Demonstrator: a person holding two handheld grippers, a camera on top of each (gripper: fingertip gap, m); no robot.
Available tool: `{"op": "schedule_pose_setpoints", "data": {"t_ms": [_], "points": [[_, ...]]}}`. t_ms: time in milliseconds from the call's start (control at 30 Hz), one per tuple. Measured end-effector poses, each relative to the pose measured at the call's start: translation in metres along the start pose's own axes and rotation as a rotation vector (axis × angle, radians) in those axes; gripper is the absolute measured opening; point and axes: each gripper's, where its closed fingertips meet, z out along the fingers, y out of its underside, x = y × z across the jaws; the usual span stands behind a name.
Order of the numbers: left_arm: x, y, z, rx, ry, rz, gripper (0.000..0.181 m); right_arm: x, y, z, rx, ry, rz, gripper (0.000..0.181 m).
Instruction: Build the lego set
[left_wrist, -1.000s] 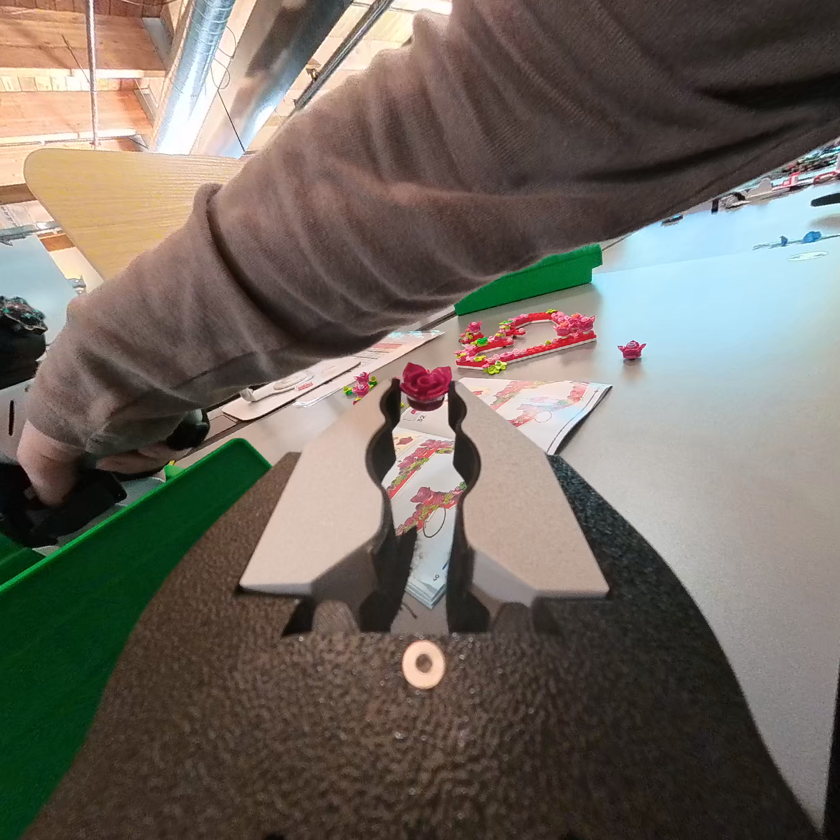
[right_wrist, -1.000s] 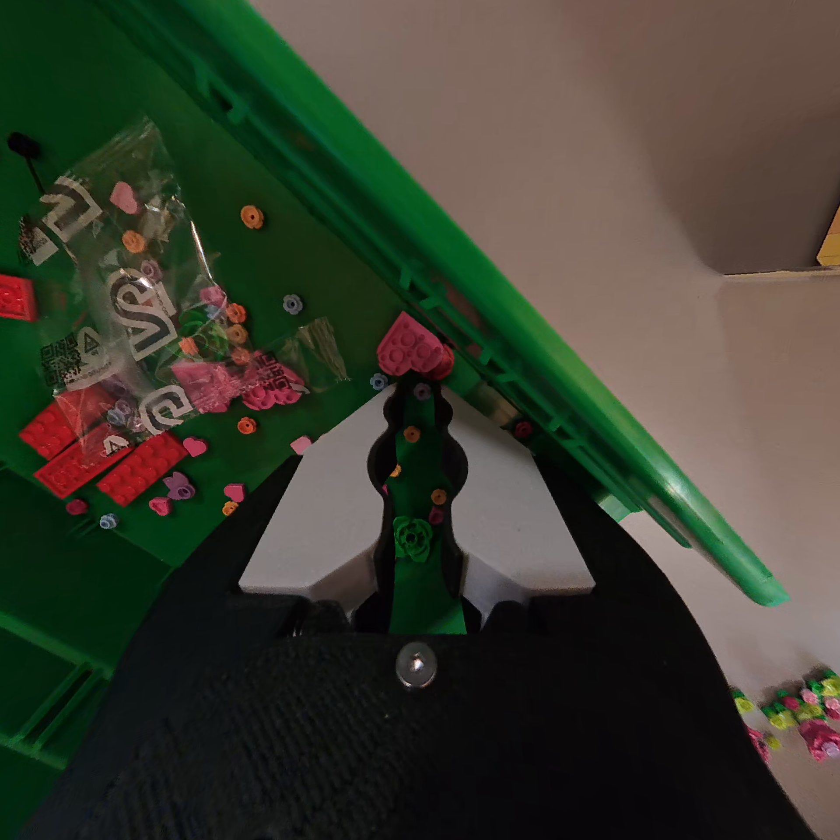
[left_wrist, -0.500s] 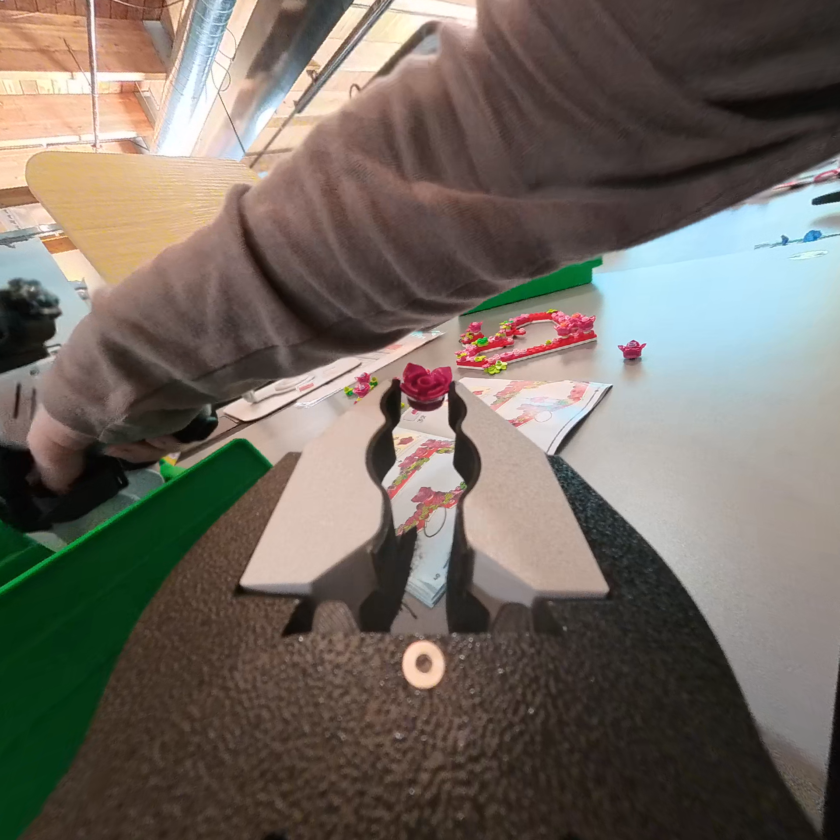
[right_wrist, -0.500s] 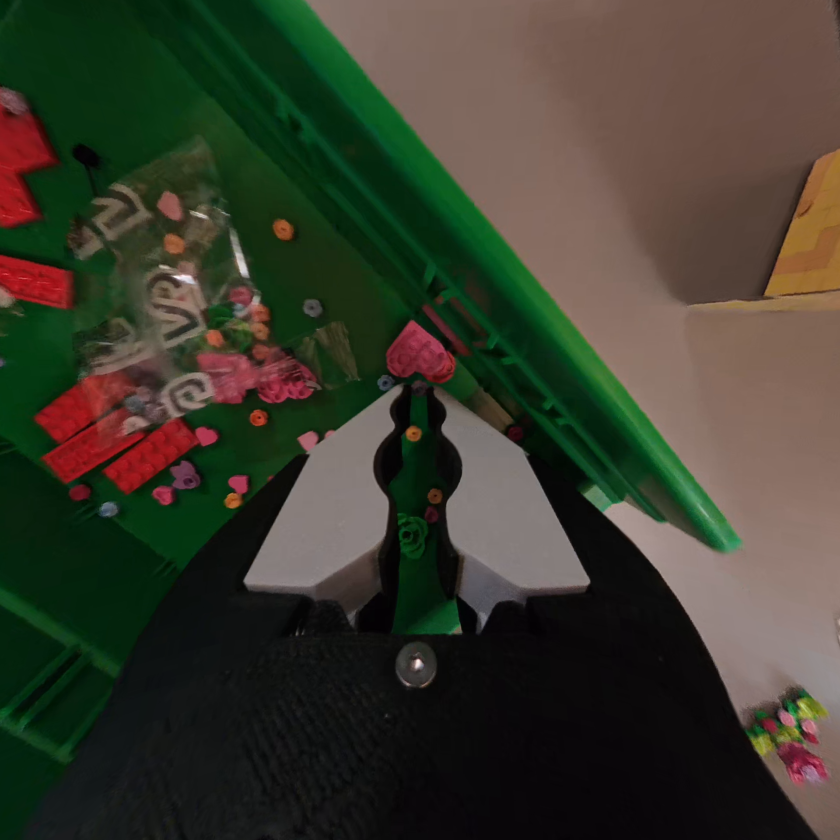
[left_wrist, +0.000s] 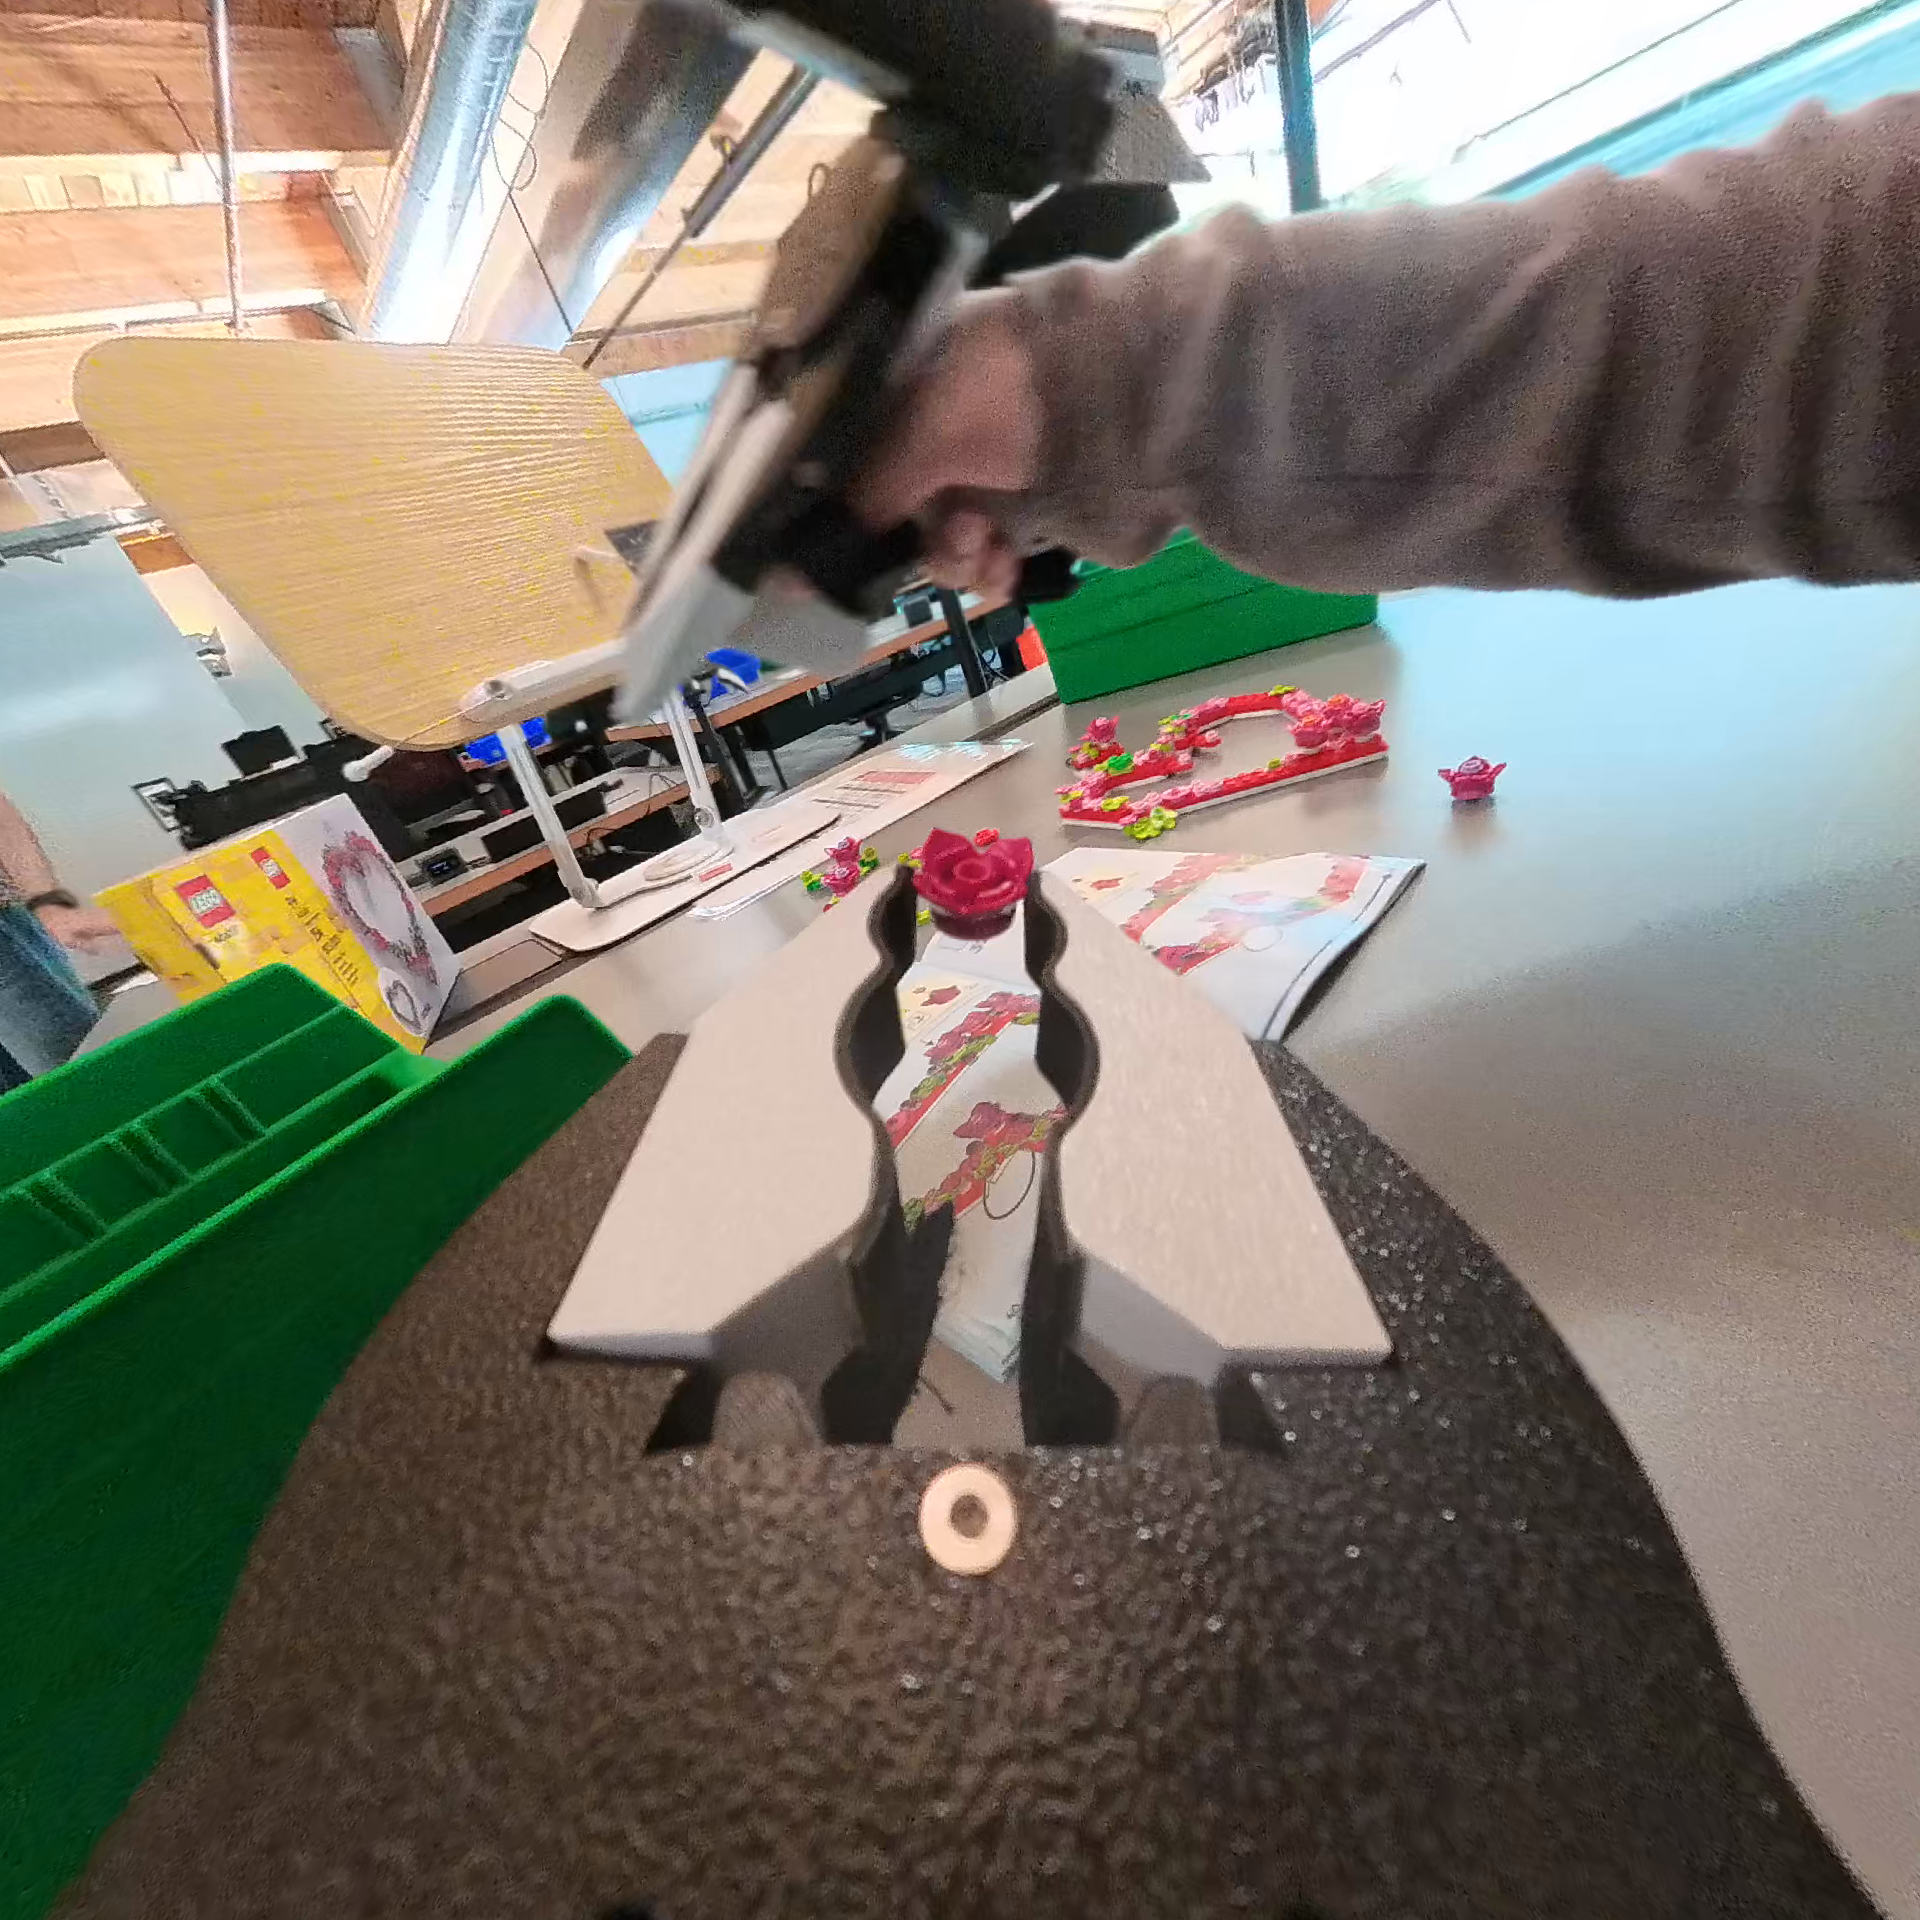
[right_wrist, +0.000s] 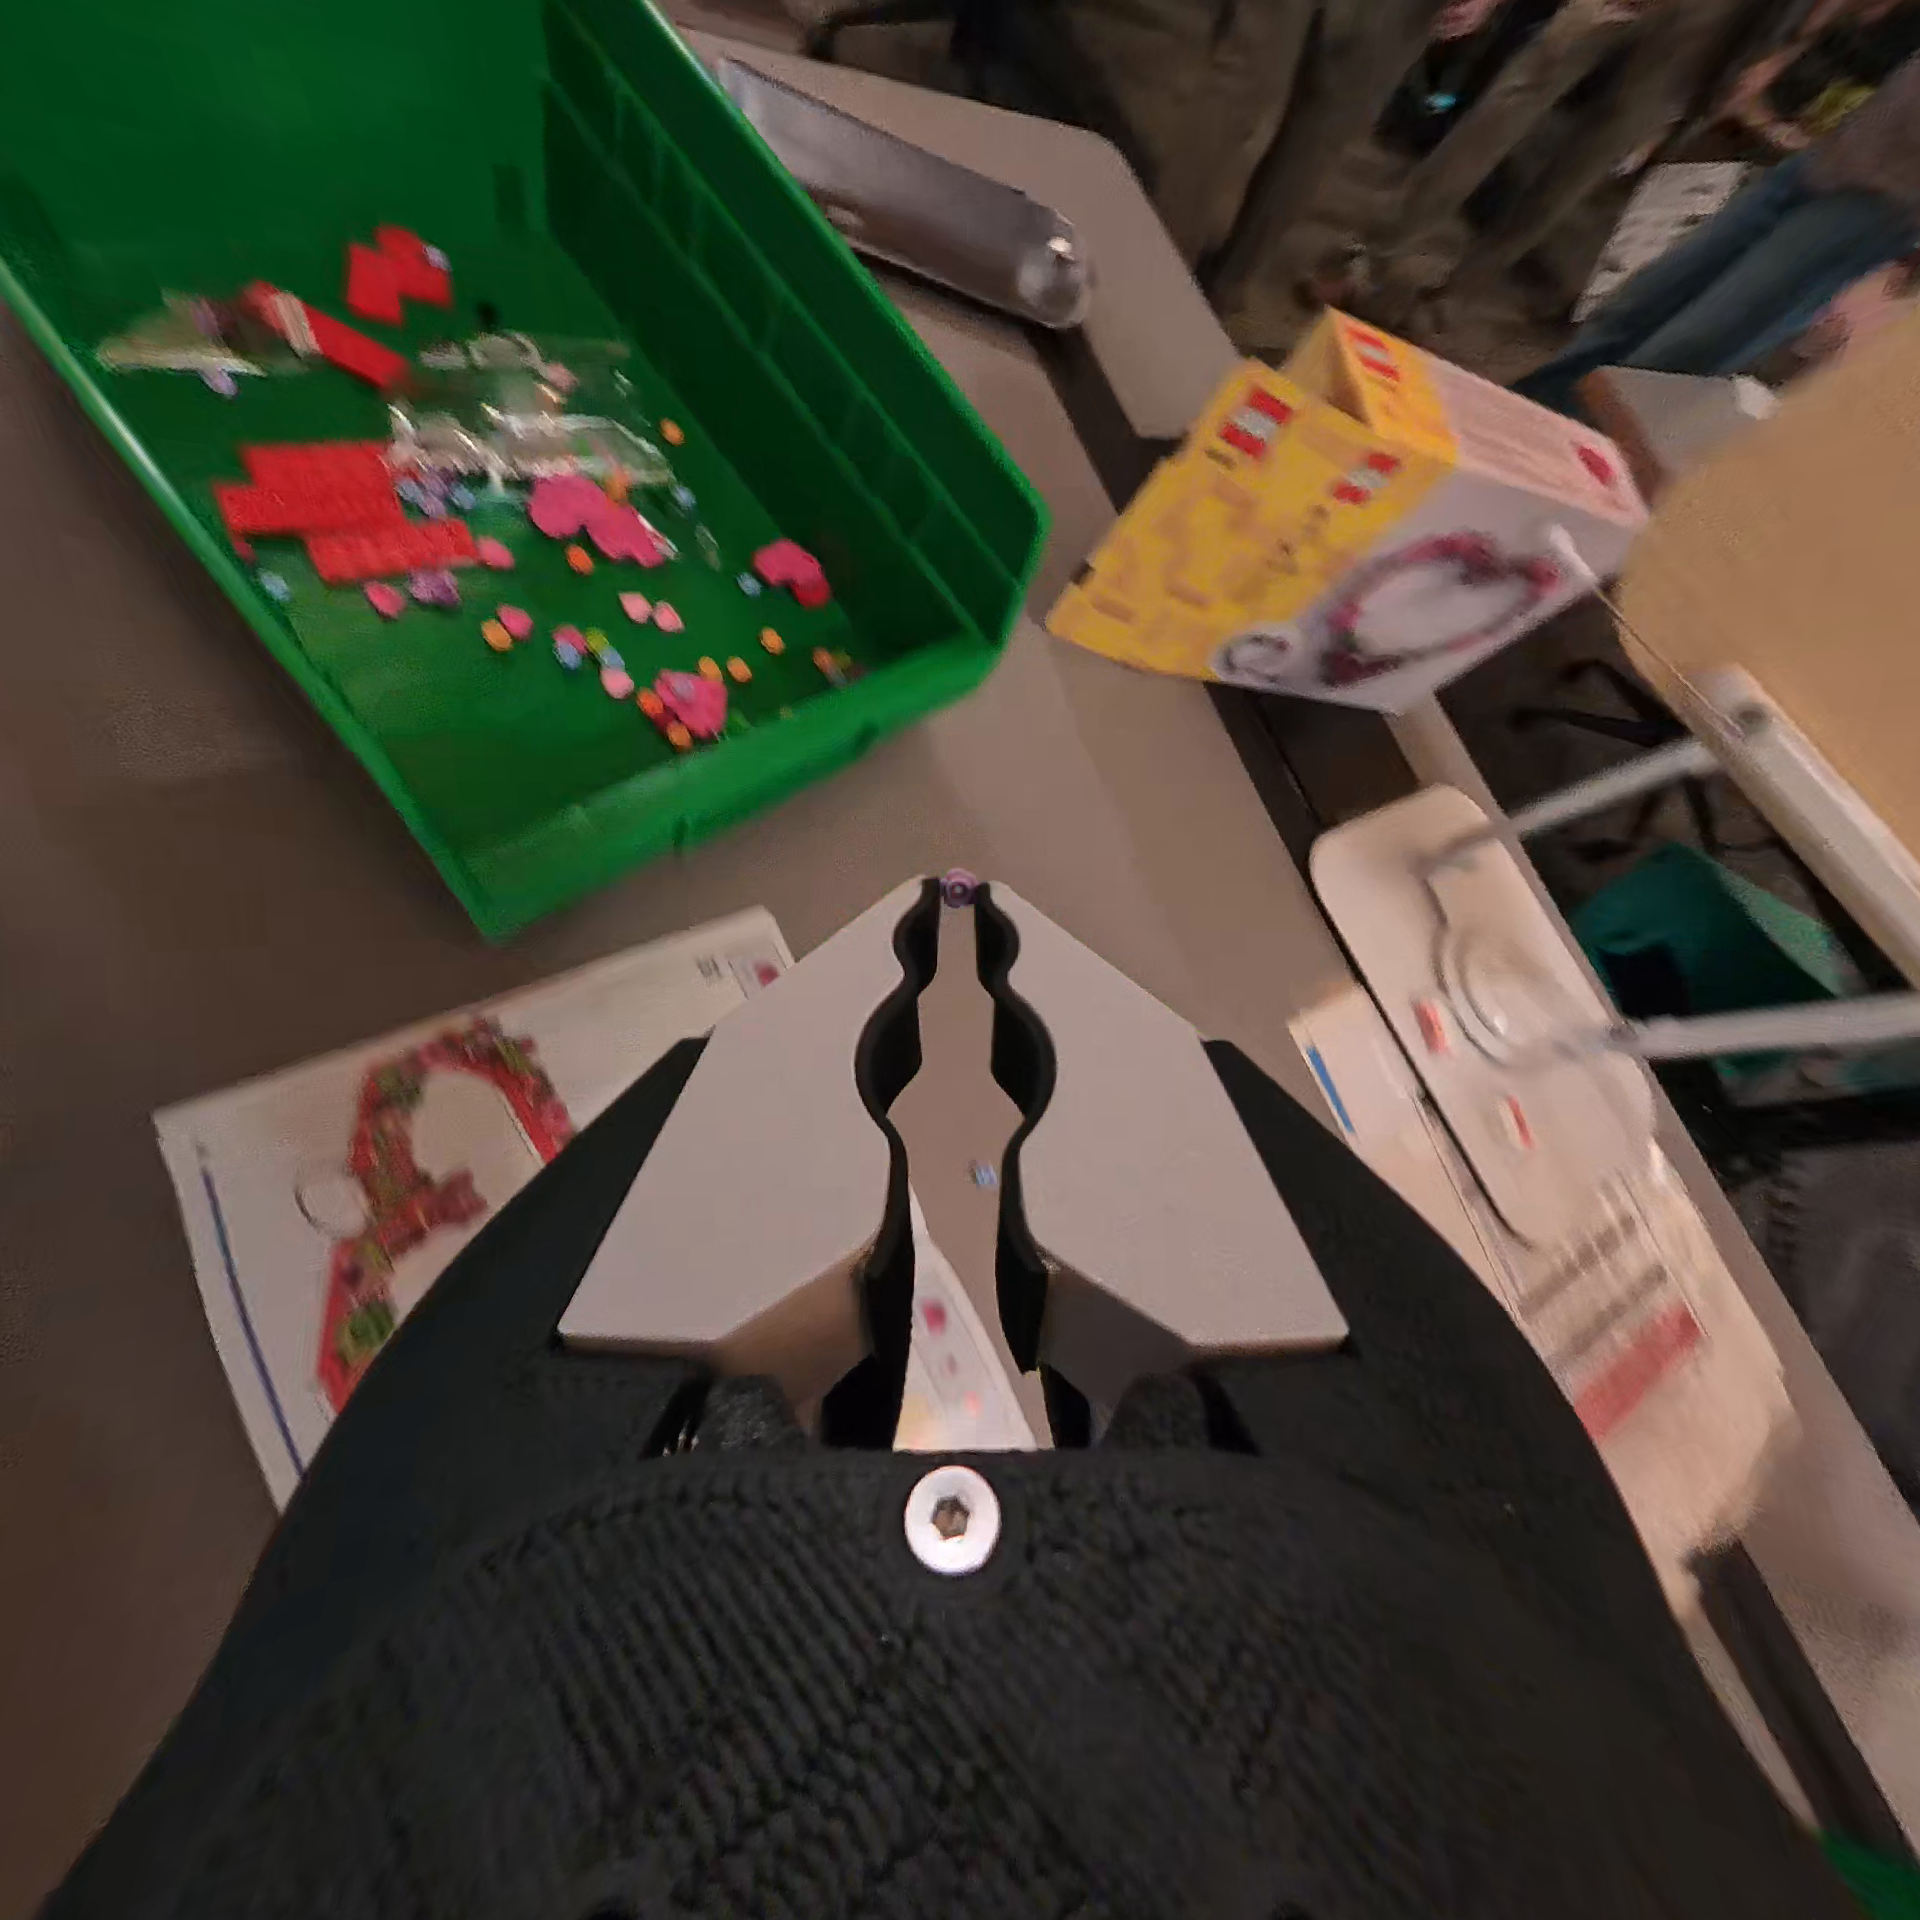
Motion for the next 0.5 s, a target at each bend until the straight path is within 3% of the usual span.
{"op": "schedule_pose_setpoints", "data": {"t_ms": [233,500], "points": [[0.005,0.007,0.005,-0.054,-0.011,0.087,0.018,0.020,0.094,-0.083,0.087,0.161,-0.003,0.005],[0.020,-0.010,0.025,-0.006,-0.036,0.110,0.018,0.031,0.142,-0.152,0.210,0.207,-0.041,0.005]]}}
